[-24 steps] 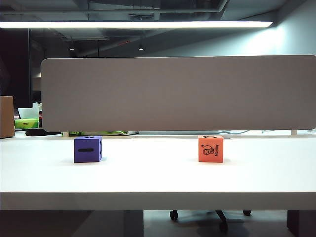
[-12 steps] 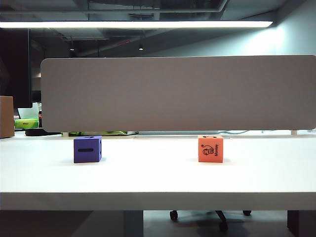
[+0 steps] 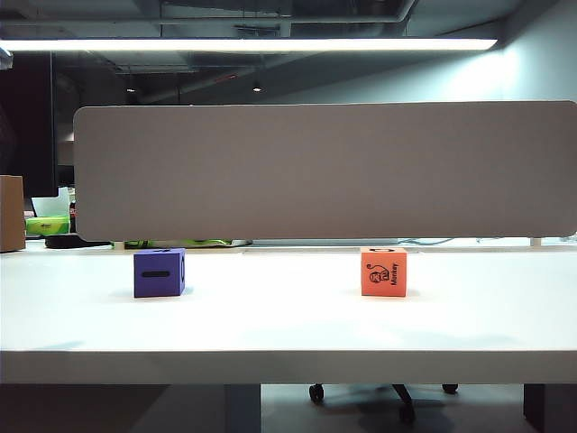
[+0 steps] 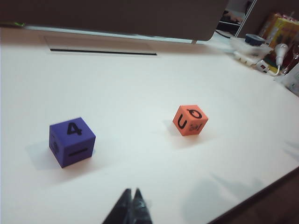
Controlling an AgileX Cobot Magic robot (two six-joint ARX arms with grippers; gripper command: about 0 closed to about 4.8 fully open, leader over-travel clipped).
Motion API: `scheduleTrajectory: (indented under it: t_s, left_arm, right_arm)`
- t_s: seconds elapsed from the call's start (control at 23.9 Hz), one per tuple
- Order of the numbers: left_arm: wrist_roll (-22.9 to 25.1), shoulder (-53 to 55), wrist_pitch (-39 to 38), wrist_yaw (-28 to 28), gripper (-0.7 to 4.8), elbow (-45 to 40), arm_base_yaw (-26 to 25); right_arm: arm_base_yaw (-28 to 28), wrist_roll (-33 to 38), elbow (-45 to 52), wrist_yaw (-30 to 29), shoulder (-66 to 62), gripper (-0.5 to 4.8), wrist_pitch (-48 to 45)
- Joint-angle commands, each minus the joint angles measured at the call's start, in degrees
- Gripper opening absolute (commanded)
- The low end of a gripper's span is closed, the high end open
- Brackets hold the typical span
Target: Stack the letter block on the right onto the letter block on the left.
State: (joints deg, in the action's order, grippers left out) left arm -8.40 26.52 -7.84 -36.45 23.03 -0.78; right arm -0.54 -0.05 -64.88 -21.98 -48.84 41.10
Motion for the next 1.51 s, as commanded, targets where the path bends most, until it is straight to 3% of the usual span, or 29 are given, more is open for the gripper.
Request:
scheduleTrajectory:
  t_s: [0.04,0.34,0.42,0.67,0.8,1.51]
  left_arm:
    - [0.48,-0.28,1.88,-0.42,-0.05,0.55,0.02]
    - [0.46,-0.57,2.73,-0.50,-0.05,0.52,0.02]
    - [0.46,-0.55,2.75,-0.46,-0.05,0.50,0.09]
    - [0.46,-0.57,1.90,-0.48,-0.05,0.44,0.09]
    - [0.46,-0.57,1.86,-0.46,-0.05,0.44,0.07]
    - [0.46,-0.57,1.68,-0.79,-0.05,0.44,0.07]
  right_arm:
    - [-4.96,0.15,-6.21,0.76,-12.61,3.55,-3.13]
    - [-13.53,1.25,-20.00,9.60,-37.27,4.14,-3.48]
    - [-14.53,1.57,-22.64,11.96,-41.13,4.47,-3.61]
    - [-15.61,6.38,-29.42,15.28,-52.02,4.69,-4.09]
    - [-16.04,6.51,-29.77,18.80,-54.73,4.79,-3.85]
    - [-19.82,9.57,-29.77,20.94,-65.20,4.79,1.77]
